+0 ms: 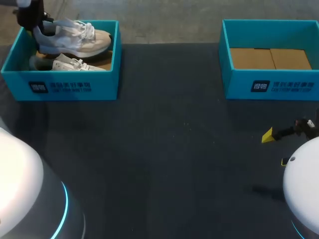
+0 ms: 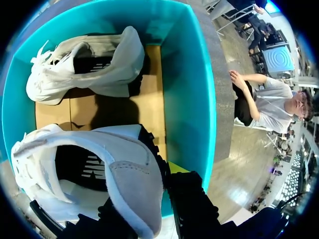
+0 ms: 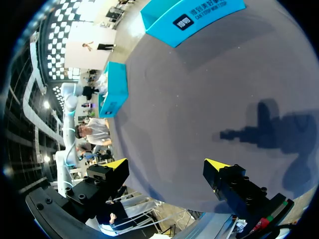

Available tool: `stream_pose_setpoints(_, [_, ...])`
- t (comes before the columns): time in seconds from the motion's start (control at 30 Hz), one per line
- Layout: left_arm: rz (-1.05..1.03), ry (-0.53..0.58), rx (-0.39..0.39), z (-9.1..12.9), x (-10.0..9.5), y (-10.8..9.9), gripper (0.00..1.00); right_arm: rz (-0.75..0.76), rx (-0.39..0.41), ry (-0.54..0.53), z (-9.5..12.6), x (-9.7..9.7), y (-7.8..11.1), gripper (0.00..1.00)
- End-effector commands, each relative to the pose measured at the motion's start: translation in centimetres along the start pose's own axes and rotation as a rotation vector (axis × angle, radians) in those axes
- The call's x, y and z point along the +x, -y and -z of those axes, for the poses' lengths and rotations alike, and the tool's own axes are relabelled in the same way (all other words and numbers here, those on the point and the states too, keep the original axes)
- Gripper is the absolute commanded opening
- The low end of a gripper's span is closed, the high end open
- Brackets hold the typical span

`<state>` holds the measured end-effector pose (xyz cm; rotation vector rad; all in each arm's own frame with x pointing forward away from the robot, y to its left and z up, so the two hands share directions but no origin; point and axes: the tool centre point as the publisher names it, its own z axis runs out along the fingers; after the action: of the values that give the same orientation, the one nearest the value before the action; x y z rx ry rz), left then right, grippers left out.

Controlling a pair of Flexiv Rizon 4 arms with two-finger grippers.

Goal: Take the shoe out of the shoebox, open the shoe tongue, remove and reinsert the insole, then place the shoe into the shoebox

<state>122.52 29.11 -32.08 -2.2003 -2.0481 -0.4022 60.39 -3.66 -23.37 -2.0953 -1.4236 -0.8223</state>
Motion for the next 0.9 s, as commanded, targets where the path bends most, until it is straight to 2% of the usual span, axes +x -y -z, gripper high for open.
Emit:
stream_pose_setpoints(0.03, [0.001, -0.006, 0.007, -0.4, -0.4, -0.5, 0.0, -0.001, -0.016, 0.001, 0.7, 0.0, 1.1, 1.0])
stream_pose_setpoints(0.37, [0.002, -0.024, 0.018, -1.4, -1.0, -0.4, 0.0, -0.001, -0.016, 0.001, 0.7, 0.0, 1.1, 1.0])
stream_pose_setpoints(0.9, [0.012, -0.037, 0.058, -3.1, -0.6, 0.2, 0.0, -0.001, -0.016, 0.001, 0.7, 0.0, 1.1, 1.0])
